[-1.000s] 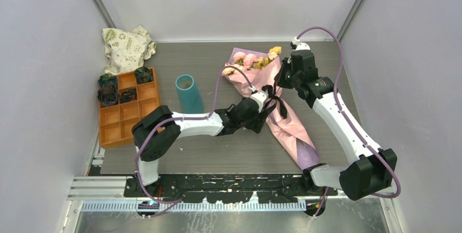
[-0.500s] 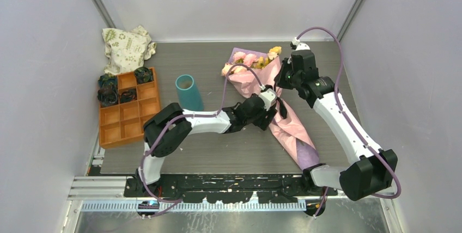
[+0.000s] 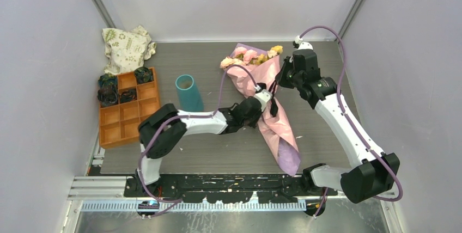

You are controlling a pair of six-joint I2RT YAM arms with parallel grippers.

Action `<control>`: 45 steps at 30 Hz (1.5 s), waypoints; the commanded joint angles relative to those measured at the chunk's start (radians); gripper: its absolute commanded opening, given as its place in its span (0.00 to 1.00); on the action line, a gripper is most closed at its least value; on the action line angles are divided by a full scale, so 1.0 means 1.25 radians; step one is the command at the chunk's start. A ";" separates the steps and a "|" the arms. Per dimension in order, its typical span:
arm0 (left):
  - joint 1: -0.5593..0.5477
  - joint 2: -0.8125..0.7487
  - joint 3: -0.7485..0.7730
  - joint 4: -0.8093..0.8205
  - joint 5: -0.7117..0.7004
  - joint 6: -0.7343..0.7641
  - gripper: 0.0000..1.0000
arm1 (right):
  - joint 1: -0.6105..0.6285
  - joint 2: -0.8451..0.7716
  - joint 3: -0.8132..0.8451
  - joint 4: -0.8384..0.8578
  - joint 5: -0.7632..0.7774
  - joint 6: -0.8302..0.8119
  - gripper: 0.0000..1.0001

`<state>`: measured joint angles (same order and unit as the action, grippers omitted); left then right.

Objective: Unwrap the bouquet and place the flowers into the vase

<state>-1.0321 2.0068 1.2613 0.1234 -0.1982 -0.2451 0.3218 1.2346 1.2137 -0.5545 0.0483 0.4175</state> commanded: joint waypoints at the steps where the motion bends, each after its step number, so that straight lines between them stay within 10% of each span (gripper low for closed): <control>1: 0.006 -0.179 -0.061 -0.062 -0.109 -0.037 0.02 | 0.003 -0.021 0.021 0.039 0.059 0.014 0.01; 26: 0.024 -0.544 -0.301 -0.432 -0.424 -0.253 0.00 | -0.219 0.037 0.141 -0.147 0.402 0.099 0.01; 45: 0.023 -0.816 -0.257 -0.836 -0.531 -0.512 0.00 | -0.353 0.062 0.152 -0.181 0.470 0.117 0.01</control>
<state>-1.0054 1.0798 0.8841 -0.7322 -0.7521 -0.7326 -0.1127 1.3037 1.3655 -0.7971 0.5930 0.5388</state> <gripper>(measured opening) 0.007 0.036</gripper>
